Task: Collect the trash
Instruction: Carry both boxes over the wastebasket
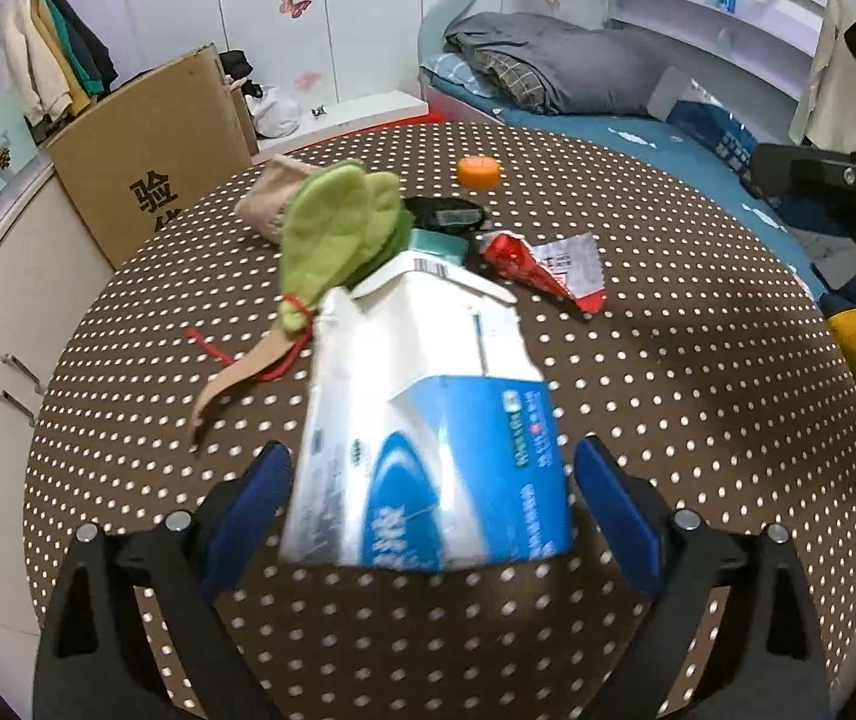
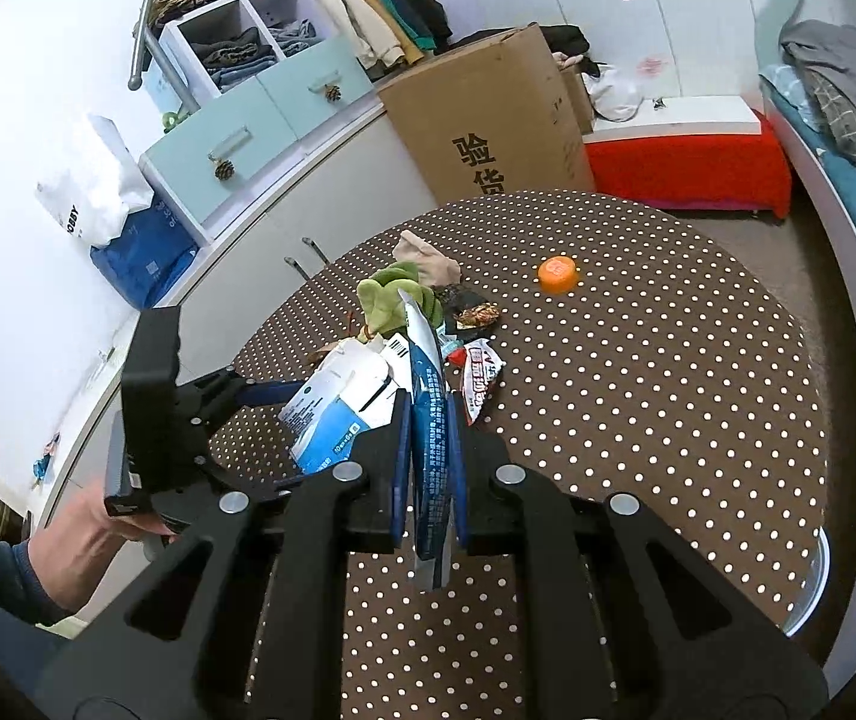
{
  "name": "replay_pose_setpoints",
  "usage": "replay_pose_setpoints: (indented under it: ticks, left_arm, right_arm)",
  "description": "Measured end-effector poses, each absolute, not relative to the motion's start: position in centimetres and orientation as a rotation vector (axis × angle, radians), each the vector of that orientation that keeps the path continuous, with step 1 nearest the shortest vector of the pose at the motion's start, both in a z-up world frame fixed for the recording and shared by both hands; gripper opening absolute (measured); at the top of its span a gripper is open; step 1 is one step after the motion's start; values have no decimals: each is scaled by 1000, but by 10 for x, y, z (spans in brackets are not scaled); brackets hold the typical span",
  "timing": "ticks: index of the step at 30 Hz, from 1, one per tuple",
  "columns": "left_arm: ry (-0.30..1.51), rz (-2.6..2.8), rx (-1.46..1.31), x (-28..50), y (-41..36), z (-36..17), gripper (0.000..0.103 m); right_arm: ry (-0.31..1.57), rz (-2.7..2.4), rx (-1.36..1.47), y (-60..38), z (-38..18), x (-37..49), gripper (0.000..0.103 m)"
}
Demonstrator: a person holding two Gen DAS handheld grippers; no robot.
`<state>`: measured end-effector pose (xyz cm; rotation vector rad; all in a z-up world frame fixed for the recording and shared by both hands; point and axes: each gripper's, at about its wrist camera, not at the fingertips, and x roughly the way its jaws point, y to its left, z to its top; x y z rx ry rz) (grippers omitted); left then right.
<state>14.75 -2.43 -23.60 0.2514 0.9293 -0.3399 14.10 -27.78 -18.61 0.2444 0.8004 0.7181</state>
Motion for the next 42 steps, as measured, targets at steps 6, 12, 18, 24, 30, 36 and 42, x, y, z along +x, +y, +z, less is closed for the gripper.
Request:
replay_pose_setpoints:
  ticks: [6,12,18,24,30,36,42]
  left_arm:
    - [932,-355,202,141,-26,-228,71]
    - [890,-360,110,122,-8,-203,71]
    - [796,-392,73,111,-17,-159,71]
    - [716,-470,84,114,-67,-126,71]
    - [714,-564,110,138,-142,-122,71]
    - [782,-667,124,161,-226,-142,71]
    - [873,-718,168,180,-292,-174,71]
  right_arm:
    - [792,703,252,-288,-187,137,12]
    - [760,677,281,-307,-181,132,12]
    - [716,636,336,-341,-175,129,12]
    - [679,551,415,-394,-177,121,12]
    - [675,416,511,-461,-195,113,12]
    - [741,250,654,-531,-248,114,12]
    - [838,143,795,-579,-323,127,12]
